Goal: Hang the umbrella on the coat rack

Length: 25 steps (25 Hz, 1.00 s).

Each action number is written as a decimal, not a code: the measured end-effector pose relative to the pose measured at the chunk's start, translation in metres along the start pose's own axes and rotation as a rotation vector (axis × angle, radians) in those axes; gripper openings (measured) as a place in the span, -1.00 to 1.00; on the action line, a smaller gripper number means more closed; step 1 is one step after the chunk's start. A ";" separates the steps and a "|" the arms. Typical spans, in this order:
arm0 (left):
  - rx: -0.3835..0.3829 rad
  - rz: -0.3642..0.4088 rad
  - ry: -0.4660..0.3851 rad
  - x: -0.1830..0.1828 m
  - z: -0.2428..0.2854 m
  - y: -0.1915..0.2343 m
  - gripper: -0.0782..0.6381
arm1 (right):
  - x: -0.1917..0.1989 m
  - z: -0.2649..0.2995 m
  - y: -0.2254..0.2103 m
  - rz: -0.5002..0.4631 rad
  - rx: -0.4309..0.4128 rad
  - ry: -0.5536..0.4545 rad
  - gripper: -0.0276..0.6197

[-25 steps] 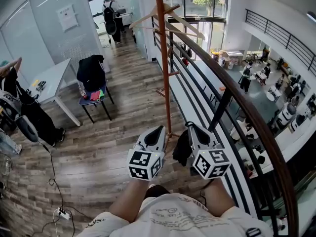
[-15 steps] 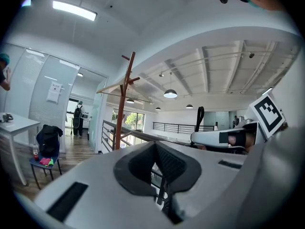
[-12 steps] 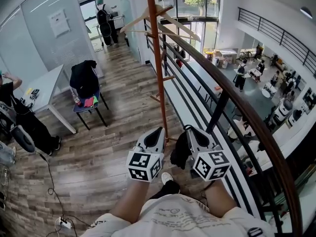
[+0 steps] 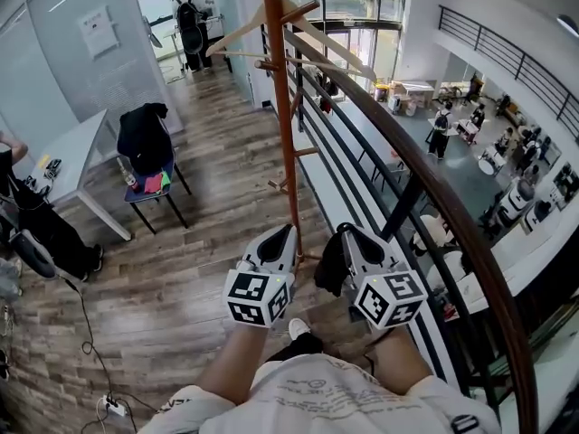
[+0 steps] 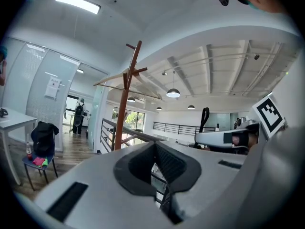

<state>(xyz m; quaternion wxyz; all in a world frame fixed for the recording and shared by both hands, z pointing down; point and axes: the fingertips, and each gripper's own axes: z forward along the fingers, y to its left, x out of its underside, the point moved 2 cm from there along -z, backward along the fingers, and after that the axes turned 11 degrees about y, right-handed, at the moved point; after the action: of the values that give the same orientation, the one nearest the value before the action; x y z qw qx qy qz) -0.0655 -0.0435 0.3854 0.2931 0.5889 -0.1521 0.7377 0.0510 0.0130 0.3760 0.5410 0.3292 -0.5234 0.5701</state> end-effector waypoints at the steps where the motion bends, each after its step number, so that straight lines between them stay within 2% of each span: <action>1: -0.001 -0.003 0.001 -0.003 0.007 0.004 -0.76 | -0.004 0.007 -0.005 0.001 0.000 0.004 -0.90; 12: -0.004 -0.020 -0.001 -0.036 0.074 0.049 -0.76 | -0.037 0.079 -0.040 -0.012 -0.028 0.041 -0.90; 25: 0.012 -0.034 0.011 -0.047 0.150 0.103 -0.76 | -0.039 0.165 -0.086 0.001 -0.030 0.114 -0.90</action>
<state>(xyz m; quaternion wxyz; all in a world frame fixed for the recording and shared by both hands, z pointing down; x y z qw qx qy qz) -0.0057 -0.2214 0.3920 0.3031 0.5891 -0.1360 0.7367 0.1098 -0.1661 0.3988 0.5745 0.2878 -0.5006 0.5801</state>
